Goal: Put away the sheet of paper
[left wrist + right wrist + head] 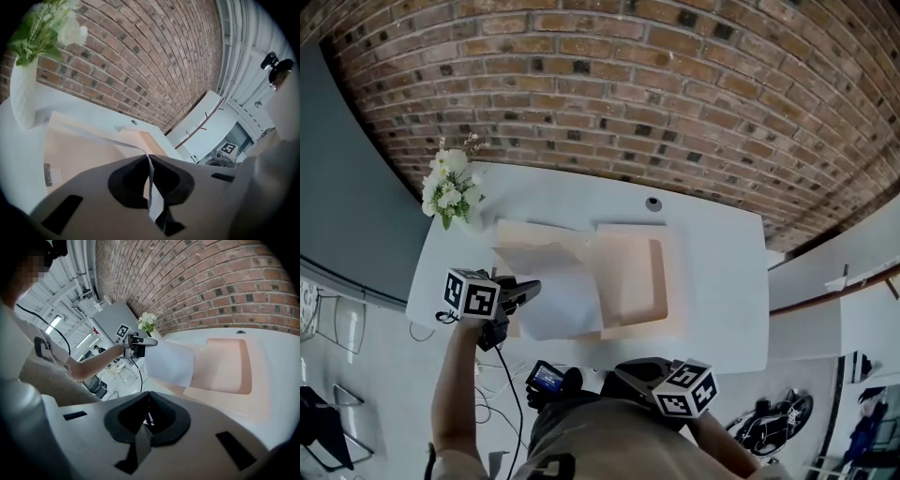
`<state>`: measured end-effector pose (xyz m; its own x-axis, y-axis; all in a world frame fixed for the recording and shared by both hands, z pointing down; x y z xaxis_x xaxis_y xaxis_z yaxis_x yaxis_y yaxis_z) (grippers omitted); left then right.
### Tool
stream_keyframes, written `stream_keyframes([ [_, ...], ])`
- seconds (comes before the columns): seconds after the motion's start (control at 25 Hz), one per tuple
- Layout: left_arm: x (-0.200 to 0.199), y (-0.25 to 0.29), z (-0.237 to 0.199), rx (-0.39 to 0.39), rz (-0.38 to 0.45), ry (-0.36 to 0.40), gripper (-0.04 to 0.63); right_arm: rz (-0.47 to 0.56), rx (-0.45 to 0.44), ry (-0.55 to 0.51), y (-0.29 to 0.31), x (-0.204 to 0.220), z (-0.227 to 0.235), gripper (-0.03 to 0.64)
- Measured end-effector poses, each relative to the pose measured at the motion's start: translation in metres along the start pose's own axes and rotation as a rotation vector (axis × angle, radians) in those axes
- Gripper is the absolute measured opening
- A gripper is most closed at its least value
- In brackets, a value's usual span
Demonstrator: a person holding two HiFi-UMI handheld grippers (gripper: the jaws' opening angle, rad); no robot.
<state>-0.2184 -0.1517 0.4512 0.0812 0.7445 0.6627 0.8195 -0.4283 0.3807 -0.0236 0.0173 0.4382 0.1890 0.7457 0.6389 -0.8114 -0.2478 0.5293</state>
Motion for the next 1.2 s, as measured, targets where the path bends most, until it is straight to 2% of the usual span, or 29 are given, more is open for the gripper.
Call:
stream_keyframes([
  [0.24, 0.015, 0.015, -0.034, -0.029, -0.097, -0.021, 0.014, -0.006, 0.013, 0.014, -0.002, 0.002, 0.006, 0.023],
  [0.64, 0.034, 0.037, -0.060, -0.008, -0.162, -0.174, 0.014, 0.000, 0.028, 0.046, -0.003, 0.006, 0.012, 0.023],
  [0.88, 0.043, 0.053, -0.064, -0.026, -0.176, -0.202, 0.014, -0.002, 0.034, 0.047, -0.006, 0.007, 0.015, 0.023],
  [1.2, 0.048, 0.073, -0.064, -0.048, -0.203, -0.198, 0.014, 0.006, 0.033, 0.067, -0.009, 0.008, 0.022, 0.023],
])
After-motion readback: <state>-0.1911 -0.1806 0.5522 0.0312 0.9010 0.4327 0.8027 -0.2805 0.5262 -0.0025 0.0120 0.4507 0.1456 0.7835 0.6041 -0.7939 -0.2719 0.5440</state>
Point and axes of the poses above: the fingertips, and each gripper's own axes: y forward along the fingers, z to its right, x out of its underside, the point moved 2 cm from there along -y, backward along the fingers, and after that the axes turned 8 degrees about z, right-handed, at the moved point
